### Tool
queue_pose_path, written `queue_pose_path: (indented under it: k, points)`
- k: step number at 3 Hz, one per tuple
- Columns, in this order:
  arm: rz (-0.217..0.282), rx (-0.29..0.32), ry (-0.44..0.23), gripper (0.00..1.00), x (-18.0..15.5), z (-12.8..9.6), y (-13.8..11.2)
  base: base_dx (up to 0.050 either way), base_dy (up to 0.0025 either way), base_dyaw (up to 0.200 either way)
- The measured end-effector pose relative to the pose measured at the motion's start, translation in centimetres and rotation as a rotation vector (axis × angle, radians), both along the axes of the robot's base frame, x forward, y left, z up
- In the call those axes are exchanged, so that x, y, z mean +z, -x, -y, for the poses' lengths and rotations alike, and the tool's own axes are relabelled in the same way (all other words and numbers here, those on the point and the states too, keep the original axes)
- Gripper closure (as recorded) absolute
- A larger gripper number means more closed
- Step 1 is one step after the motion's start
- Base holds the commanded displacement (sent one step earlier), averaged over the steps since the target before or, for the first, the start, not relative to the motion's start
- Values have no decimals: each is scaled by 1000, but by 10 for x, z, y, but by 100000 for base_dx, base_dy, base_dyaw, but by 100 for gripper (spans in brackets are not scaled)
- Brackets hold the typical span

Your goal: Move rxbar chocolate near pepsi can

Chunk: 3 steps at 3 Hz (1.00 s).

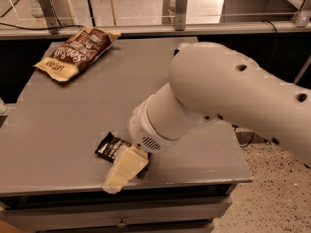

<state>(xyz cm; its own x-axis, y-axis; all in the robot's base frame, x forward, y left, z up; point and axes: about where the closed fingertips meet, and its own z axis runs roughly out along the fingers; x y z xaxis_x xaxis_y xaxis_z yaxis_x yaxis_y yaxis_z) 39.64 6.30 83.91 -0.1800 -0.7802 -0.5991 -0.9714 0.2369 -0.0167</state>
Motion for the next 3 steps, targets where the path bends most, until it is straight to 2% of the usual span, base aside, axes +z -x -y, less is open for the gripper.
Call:
queue_pose_path:
  k: [1, 2, 3]
  points:
    - [-4, -20, 25, 0, -18, 3, -10, 0, 0, 0]
    - [9, -42, 46, 19, -29, 14, -22, 0, 0, 0]
    - [20, -63, 55, 42, -32, 25, -30, 0, 0, 0]
